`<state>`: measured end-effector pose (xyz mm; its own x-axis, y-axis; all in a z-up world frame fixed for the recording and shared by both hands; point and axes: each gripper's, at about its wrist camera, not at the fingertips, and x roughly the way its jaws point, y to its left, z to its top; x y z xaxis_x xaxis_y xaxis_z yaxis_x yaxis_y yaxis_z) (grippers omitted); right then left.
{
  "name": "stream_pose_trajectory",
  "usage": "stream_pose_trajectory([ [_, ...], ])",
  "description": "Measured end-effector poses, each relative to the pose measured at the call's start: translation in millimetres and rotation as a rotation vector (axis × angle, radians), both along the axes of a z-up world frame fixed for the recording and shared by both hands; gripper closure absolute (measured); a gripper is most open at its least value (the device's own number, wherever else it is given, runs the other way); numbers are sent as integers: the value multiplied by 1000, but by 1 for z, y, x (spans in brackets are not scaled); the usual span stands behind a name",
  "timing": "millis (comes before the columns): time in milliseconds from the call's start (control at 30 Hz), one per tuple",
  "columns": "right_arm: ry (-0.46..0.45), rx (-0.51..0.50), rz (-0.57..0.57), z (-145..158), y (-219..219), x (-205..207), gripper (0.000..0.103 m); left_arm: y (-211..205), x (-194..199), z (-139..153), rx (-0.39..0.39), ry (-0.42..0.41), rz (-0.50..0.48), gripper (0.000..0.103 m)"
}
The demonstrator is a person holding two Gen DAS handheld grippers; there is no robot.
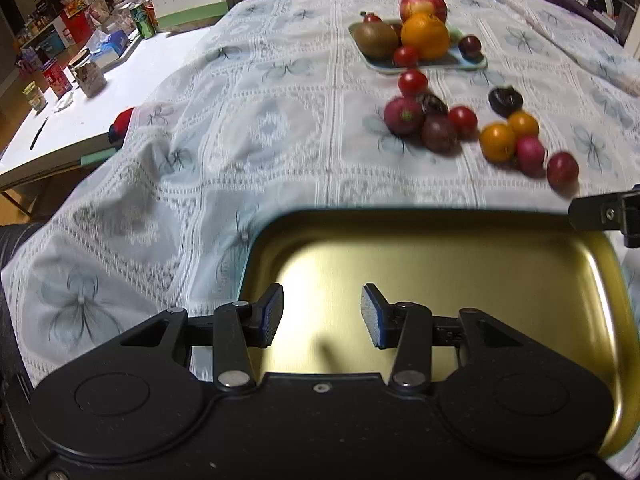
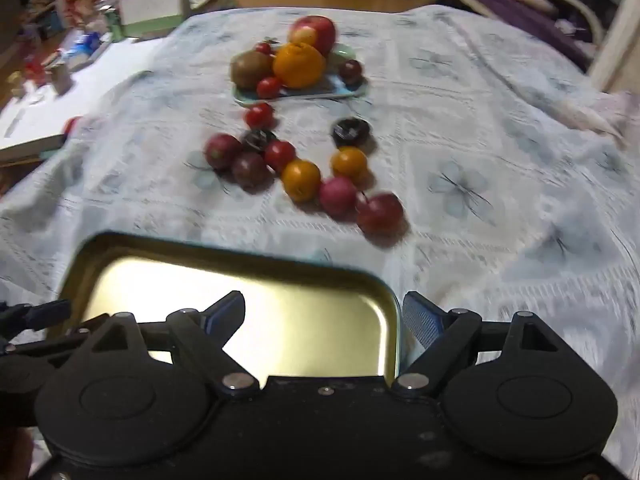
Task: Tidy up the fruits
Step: 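Move both tools from the gold tray toward the row of fruits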
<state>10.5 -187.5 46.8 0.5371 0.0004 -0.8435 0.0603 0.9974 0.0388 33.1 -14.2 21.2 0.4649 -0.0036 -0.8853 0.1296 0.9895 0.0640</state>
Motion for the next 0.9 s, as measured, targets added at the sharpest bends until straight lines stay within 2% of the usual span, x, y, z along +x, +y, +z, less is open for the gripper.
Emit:
stream_pose_trajectory([
  [100,65,20,73,3,-12,25,14,-1,12,4,-11,-8,-3,51],
  [167,55,26,37,5,-22,35,12,-4,22,6,-16,-3,-18,51],
  [267,42,-37,-5,3,-34,54,12,-9,37,6,-10,-4,-20,51],
  [467,91,-30,-2,-6,-59,95,12,-18,71,7,-37,5,-30,51],
  [533,81,-7,-18,-4,-67,105,12,-20,81,8,-46,1,-24,51],
  [633,63,7,-102,-4,-78,119,12,-26,92,8,-31,-31,-18,51],
  [767,-13,-29,-185,-6,-86,137,12,-30,111,5,-21,-25,-31,51],
  [800,-6,-37,-174,-7,-87,145,12,-29,115,5,-38,-18,-32,51],
  [900,90,-39,-162,-16,-93,167,13,-29,126,4,-76,6,-48,51],
])
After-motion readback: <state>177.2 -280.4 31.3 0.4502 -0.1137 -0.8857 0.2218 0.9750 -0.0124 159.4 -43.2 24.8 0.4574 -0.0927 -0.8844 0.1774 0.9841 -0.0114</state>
